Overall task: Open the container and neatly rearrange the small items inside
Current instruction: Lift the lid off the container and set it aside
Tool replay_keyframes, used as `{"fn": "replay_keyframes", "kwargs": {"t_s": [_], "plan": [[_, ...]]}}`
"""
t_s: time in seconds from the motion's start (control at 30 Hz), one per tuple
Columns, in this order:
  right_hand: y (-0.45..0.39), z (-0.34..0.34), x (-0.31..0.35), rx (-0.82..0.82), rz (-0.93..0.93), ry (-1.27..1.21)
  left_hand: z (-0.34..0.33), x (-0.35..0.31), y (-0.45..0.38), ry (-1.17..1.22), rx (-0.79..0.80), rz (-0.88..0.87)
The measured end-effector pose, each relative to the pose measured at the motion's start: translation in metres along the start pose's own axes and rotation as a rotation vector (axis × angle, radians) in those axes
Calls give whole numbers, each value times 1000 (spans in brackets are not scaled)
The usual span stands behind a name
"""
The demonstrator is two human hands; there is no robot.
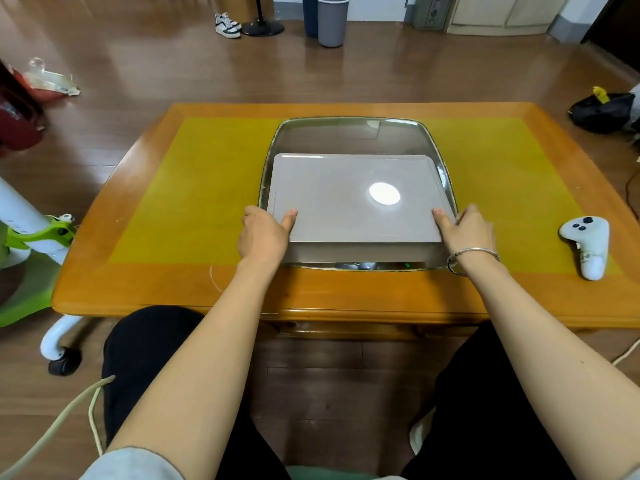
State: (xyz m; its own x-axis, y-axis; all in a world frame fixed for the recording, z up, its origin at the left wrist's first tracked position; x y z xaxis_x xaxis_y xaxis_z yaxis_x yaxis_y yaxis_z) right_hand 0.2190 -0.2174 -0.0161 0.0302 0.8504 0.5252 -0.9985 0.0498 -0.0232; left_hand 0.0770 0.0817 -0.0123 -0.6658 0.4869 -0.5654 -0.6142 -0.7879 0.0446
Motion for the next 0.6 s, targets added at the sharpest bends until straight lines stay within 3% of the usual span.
{"fn": "replay_keyframes", "kwargs": {"t_s": [0.2,0.6], "plan": [[-4,1,3,5,-23,-7,9,-8,4,-32,-68,-63],[0,13,14,14,11,-104,8,6,2,75,5,-164]]}}
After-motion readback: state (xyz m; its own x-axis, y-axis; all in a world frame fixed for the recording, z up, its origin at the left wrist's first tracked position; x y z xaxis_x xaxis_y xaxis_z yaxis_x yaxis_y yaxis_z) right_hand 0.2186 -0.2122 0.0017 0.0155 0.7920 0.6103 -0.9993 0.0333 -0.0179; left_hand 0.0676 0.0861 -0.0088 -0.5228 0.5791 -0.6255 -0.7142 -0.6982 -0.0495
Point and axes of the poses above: each hand's wrist, its own y-axis away from the middle knuckle, its own z-axis out of the back of the hand, x = y × z, the point moved 3 cm from there along -y, towards the middle knuckle, and after that the axes turned 1 degree about -z, right-handed, at the moved point
